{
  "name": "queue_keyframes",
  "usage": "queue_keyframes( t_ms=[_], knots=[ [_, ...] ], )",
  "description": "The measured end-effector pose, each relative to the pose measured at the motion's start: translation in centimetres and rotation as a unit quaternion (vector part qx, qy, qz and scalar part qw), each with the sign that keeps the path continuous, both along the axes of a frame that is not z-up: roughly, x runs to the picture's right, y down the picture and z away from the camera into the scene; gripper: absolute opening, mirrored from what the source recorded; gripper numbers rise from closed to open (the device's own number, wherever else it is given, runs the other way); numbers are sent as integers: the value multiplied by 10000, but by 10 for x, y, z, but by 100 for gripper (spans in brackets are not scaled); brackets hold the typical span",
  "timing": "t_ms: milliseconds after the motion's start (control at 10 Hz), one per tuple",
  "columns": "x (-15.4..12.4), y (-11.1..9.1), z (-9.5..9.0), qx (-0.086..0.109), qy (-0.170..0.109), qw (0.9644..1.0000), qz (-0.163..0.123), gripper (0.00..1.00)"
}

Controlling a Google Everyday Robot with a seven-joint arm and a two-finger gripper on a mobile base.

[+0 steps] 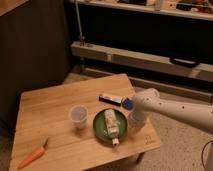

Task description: Push the ceramic bowl across the table

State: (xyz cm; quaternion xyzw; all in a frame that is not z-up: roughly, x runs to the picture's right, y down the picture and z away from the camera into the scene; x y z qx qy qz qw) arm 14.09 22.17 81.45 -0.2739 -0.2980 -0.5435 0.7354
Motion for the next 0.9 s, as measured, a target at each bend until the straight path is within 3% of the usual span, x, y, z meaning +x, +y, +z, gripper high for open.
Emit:
queue_keyframes(
  t_ms=[400,900],
  knots=[
    [-43,-32,32,100,-295,9994,-119,0],
    [-100,-61,36,373,-942,9943,-335,0]
  ],
)
